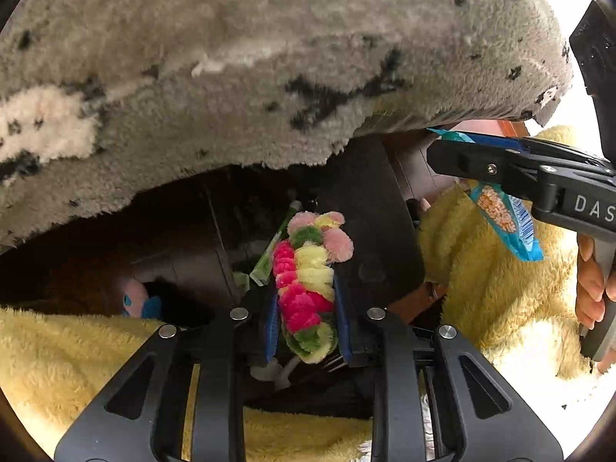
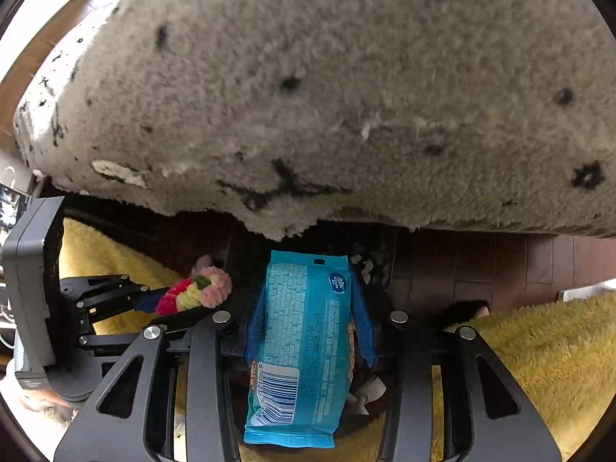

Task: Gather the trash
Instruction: 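Open both tools to drop the scrunchie and wipes packet into the bin, then raise both tools back over the bed toward the tape roll and toothbrush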

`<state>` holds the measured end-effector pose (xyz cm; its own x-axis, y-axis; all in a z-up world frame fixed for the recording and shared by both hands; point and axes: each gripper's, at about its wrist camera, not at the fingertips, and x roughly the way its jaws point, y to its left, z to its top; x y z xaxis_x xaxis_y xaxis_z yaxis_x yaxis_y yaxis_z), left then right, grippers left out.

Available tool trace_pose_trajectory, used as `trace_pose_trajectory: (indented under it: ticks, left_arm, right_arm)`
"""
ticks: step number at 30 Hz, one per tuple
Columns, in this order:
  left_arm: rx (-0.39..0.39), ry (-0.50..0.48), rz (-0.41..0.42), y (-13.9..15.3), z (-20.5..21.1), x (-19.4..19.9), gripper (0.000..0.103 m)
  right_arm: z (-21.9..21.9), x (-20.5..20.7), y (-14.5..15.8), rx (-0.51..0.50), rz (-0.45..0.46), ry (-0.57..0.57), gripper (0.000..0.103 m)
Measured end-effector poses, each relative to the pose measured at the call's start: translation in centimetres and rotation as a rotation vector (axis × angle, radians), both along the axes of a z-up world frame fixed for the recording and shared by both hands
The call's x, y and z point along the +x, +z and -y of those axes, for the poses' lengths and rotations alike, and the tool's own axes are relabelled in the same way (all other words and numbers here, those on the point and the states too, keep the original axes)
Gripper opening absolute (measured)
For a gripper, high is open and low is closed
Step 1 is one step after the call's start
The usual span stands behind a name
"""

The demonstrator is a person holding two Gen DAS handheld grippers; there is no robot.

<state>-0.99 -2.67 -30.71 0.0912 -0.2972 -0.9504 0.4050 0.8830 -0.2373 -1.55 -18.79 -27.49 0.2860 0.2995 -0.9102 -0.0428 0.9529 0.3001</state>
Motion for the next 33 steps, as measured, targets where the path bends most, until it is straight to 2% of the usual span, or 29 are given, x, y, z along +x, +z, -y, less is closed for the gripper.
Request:
trace_pose_trajectory:
  ticks: [11,13,14,16,19,23,25,28,33]
  left_arm:
    - [0.005,-0.011,-0.004,-0.2,0.3,-0.4,0.028]
    - [0.009,-0.012,0.003,0.0,0.4,-0.4,0.04]
    - [0.013,-0.012,0.011,0.2,0.4,-0.4,0.044]
    - [0.023,-0.009,0.033,0.7,0.5,-0.5,0.063]
    - [0.032,-0.009,0.065,1.6,0.5,-0.5,0.075]
    - [0.052,-0.017,0.115,3.3,0.8,-0.8,0.084]
    - [0.051,-0.016,0.134,4.0,0.8,-0.9,0.09]
    - [0.043,-0.003,0.165,5.6,0.3,-0.6,0.095]
    - [0.02,0.022,0.229,9.0,-0.6,-0.4,0.095]
  right_arm:
    - [-1.3,1.0,-0.8,-0.037,-0.032,0.016,0.044]
    - [-1.0,0.9,-0.7,-0.042,-0.034,0.004,0.056]
    - [-1.2,0.9,-0.7,-0.044,-0.032,0.0,0.058]
    - [-1.0,0.8,-0.6,-0.045,-0.027,-0.012,0.065]
    - [-0.6,0.7,0.0,-0.047,-0.011,-0.026,0.073]
    - [0.4,0.5,1.4,-0.037,0.027,-0.056,0.086]
    - [1.0,0.4,2.2,-0.038,0.045,-0.069,0.095]
    - [1.6,0.3,3.7,-0.062,0.081,-0.071,0.097]
    - [2.0,-0.1,6.0,-0.102,0.138,-0.082,0.097]
